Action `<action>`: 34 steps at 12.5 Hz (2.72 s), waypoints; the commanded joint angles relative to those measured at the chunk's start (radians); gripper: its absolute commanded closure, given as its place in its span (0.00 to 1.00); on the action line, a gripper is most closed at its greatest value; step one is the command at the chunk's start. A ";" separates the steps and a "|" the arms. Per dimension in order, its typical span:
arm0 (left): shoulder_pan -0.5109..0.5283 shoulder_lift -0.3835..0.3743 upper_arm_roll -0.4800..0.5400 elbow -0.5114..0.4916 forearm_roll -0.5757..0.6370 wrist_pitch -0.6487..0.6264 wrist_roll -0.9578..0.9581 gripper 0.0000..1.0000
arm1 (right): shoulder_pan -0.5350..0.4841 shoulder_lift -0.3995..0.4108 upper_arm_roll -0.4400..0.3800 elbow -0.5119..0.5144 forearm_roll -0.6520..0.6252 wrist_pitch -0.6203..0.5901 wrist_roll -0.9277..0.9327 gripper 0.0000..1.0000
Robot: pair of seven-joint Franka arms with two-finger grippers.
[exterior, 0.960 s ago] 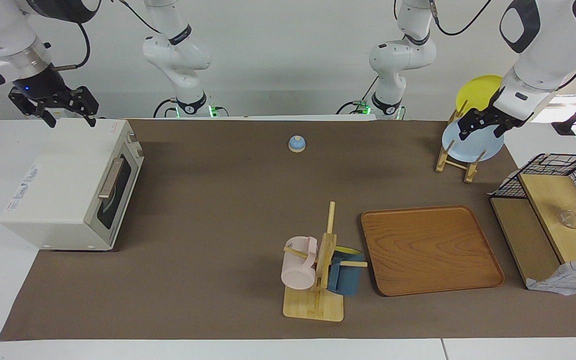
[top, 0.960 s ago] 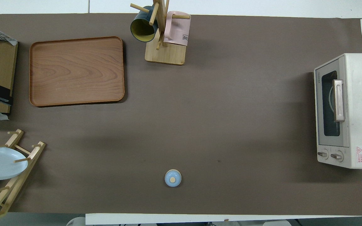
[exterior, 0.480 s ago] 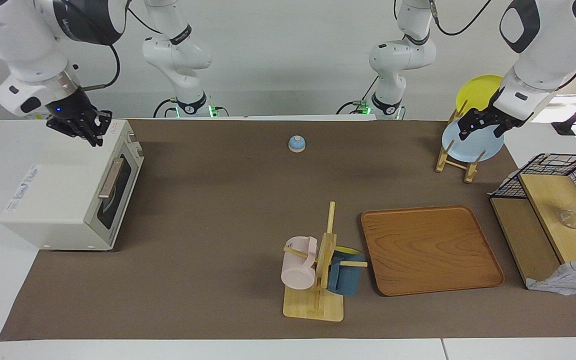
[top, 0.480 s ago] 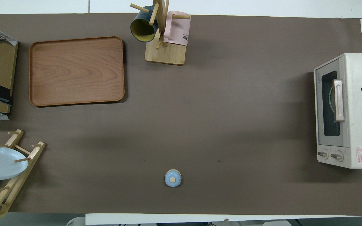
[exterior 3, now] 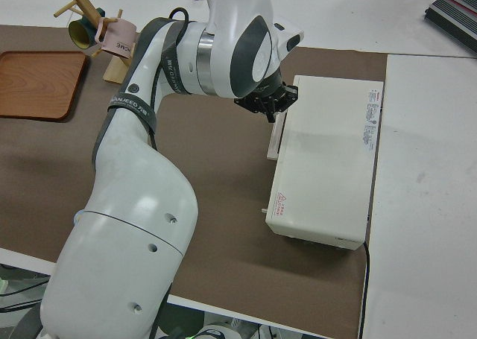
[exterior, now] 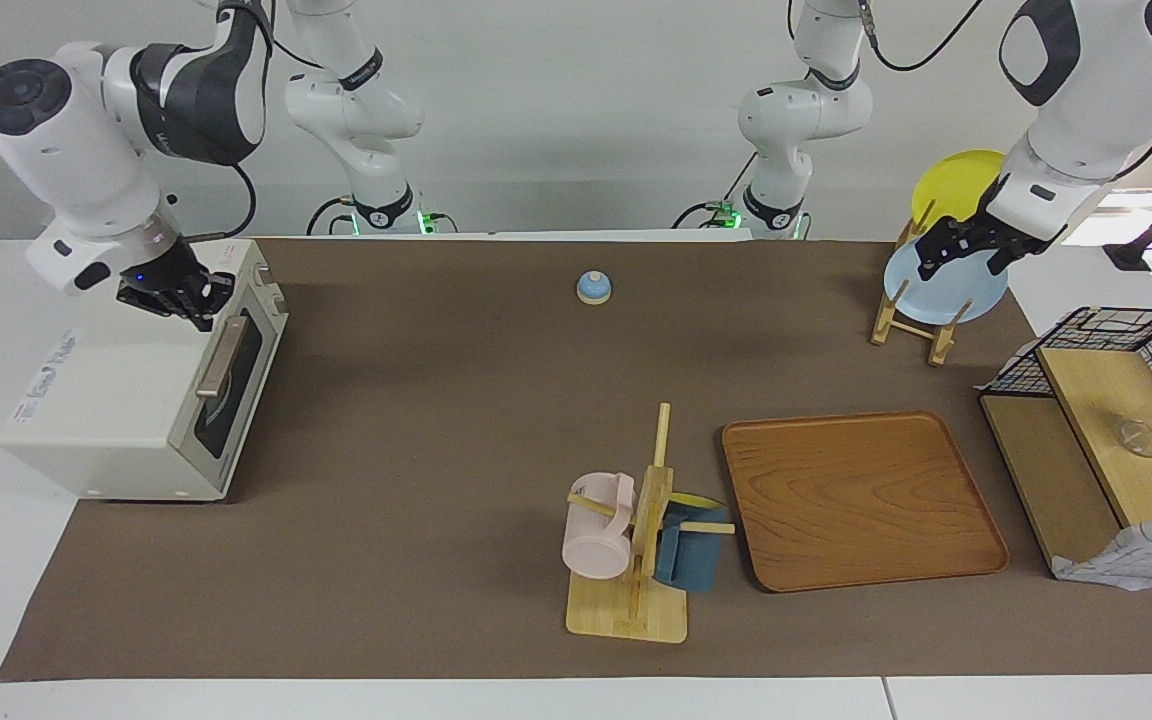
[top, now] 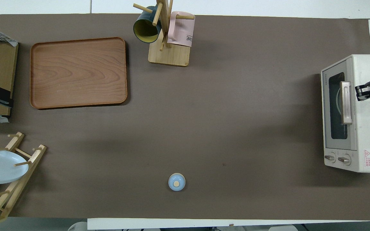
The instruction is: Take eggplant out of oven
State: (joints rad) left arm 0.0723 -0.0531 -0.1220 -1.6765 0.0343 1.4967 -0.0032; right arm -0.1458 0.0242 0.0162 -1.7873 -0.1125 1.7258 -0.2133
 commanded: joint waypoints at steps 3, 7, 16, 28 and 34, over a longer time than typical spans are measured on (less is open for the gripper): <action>0.001 -0.018 0.002 -0.014 0.004 -0.009 0.000 0.00 | -0.026 0.005 0.007 -0.102 -0.016 0.118 -0.046 1.00; 0.001 -0.018 0.002 -0.014 0.002 -0.009 0.000 0.00 | -0.012 0.026 0.008 -0.135 -0.016 0.164 -0.038 1.00; 0.001 -0.018 0.002 -0.014 0.004 -0.009 0.000 0.00 | 0.175 0.229 0.010 -0.142 -0.001 0.374 0.121 1.00; 0.001 -0.018 0.002 -0.014 0.004 -0.009 0.000 0.00 | 0.167 0.149 0.004 -0.118 0.074 0.163 0.195 0.52; 0.001 -0.018 0.002 -0.014 0.004 -0.009 0.000 0.00 | 0.166 0.125 0.005 -0.159 -0.126 0.130 0.195 0.58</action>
State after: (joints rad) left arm 0.0723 -0.0531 -0.1219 -1.6765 0.0343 1.4967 -0.0033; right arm 0.0247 0.1778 0.0151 -1.9144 -0.1870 1.8597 -0.0251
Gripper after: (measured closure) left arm 0.000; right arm 0.577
